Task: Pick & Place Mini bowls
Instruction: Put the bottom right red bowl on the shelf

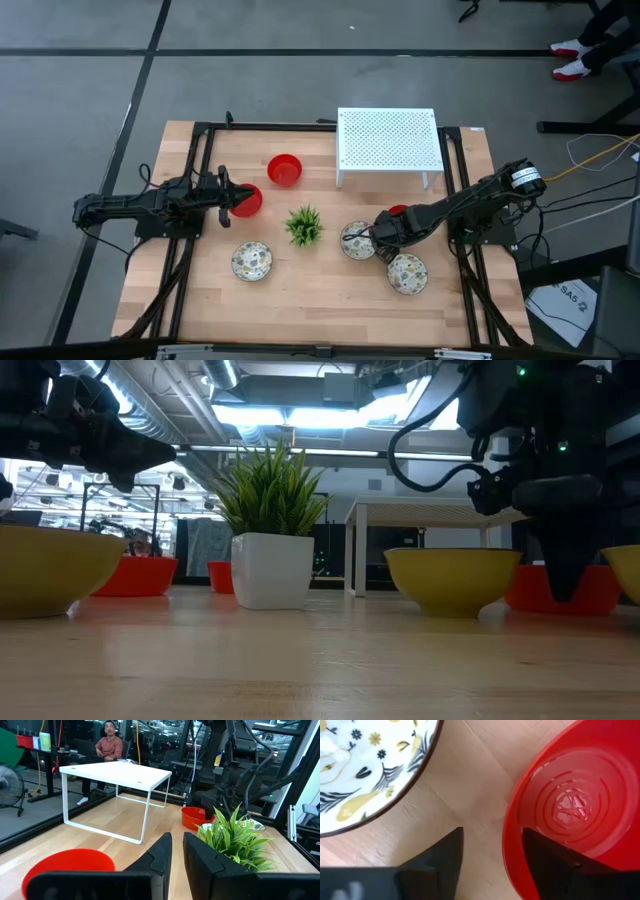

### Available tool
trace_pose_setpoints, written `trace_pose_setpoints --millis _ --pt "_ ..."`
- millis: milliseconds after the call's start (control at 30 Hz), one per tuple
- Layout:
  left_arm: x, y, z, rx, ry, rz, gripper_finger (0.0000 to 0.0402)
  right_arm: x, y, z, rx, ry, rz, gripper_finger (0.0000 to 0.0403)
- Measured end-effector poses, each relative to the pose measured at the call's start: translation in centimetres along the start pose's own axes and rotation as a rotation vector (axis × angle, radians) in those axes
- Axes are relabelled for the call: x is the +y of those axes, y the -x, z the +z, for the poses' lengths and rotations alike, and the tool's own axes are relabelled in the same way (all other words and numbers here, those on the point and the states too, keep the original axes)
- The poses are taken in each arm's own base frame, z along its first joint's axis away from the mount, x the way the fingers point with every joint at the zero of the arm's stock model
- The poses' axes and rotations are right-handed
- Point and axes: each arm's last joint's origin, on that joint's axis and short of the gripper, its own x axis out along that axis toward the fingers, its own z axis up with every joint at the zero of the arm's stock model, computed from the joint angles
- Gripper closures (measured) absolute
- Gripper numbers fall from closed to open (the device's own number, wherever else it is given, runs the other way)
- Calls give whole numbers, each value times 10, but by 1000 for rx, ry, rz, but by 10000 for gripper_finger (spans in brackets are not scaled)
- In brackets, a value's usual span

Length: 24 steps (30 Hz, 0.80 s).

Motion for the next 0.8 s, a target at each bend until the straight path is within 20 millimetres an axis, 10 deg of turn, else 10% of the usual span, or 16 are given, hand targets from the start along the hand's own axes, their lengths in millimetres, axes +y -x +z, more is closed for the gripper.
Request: trace_pose_setpoints --millis 433,800 --pt "0 0 0 0 0 0 361 0 0 0 13 0 4 389" --pt "0 0 0 0 0 0 358 7 8 4 17 31 53 396"
